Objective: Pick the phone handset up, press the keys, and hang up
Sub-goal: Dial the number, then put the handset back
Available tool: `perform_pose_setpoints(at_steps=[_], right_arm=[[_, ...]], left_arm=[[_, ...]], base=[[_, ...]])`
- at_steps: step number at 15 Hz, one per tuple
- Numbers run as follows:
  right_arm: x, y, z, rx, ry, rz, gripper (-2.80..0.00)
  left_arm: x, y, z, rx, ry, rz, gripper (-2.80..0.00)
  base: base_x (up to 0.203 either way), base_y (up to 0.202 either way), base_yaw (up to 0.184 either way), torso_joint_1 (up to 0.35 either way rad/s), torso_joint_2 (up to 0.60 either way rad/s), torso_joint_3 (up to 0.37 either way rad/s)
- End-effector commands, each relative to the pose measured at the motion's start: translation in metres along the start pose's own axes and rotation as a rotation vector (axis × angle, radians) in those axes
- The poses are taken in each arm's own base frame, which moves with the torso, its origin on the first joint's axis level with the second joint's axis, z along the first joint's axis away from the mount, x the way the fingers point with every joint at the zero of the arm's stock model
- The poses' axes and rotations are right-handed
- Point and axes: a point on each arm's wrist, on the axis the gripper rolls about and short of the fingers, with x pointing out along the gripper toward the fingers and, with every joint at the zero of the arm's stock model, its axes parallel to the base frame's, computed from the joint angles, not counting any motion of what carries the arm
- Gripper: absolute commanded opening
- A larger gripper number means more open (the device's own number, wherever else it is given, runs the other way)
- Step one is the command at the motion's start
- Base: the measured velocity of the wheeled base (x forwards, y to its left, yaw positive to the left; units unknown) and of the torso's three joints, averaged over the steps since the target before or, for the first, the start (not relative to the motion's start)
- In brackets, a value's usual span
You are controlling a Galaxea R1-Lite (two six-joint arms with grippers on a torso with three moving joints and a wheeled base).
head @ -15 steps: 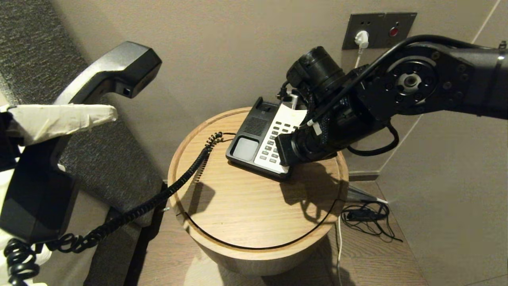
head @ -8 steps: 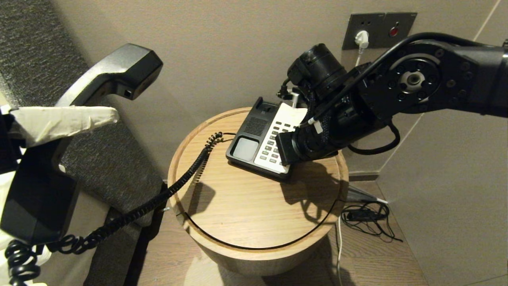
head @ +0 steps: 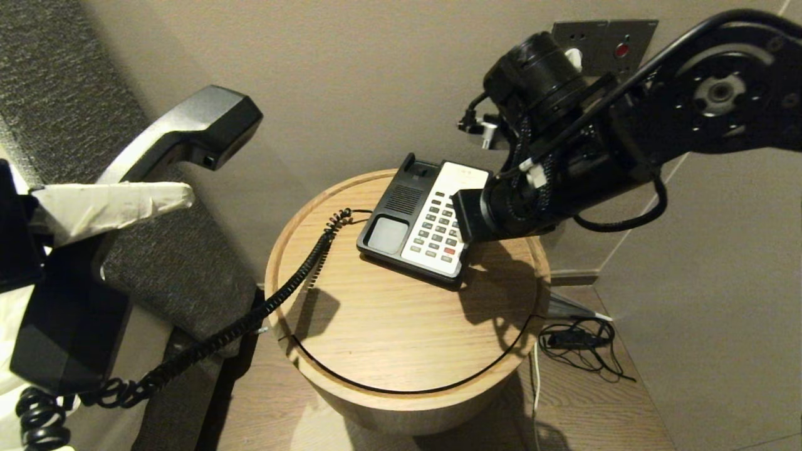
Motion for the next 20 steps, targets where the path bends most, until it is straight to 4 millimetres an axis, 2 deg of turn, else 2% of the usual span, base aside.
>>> perform_pose_setpoints(at_steps=[1, 3, 5, 8, 10, 12, 15, 17, 20], right_arm=[[-0.049, -0.017, 0.006, 0.04, -0.093, -0.001, -2.8], [-0.1, -0.035, 0.005, 0.09, -0.185, -0.023, -2.8], [-0.163, -0.053, -0.013, 0.183, -0.262, -0.03, -2.8], [-0.251, -0.076, -0.066, 0.334, -0.334, -0.017, -2.8], [-0.288, -0.09, -0.11, 0.412, -0.38, -0.025, -2.8], [-0.299, -0.098, -0.151, 0.473, -0.385, -0.027, -2.8], [-0.304, -0.102, -0.193, 0.541, -0.423, 0.025, -2.8], [-0.313, -0.102, -0.212, 0.558, -0.462, 0.067, -2.8], [-0.311, -0.102, -0.226, 0.556, -0.43, 0.114, -2.8]], left_arm=[[0.004, 0.002, -0.006, 0.001, 0.026, 0.011, -2.8], [0.013, 0.005, -0.019, 0.014, 0.07, 0.021, -2.8], [0.035, 0.003, -0.02, 0.047, 0.061, 0.013, -2.8], [0.083, -0.001, -0.019, 0.141, 0.064, 0.005, -2.8], [0.116, -0.009, -0.023, 0.214, 0.072, -0.014, -2.8], [0.15, -0.018, -0.031, 0.251, 0.102, -0.011, -2.8], [0.192, -0.027, -0.038, 0.276, 0.113, 0.029, -2.8], [0.217, -0.03, -0.038, 0.314, 0.094, 0.059, -2.8], [0.241, -0.032, -0.028, 0.323, 0.048, 0.121, -2.8]], base=[[0.0, 0.0, 0.0, 0.0, 0.0, 0.0], [0.0, 0.0, 0.0, 0.0, 0.0, 0.0], [0.0, 0.0, 0.0, 0.0, 0.0, 0.0], [0.0, 0.0, 0.0, 0.0, 0.0, 0.0], [0.0, 0.0, 0.0, 0.0, 0.0, 0.0], [0.0, 0.0, 0.0, 0.0, 0.0, 0.0], [0.0, 0.0, 0.0, 0.0, 0.0, 0.0], [0.0, 0.0, 0.0, 0.0, 0.0, 0.0], [0.0, 0.0, 0.0, 0.0, 0.0, 0.0]])
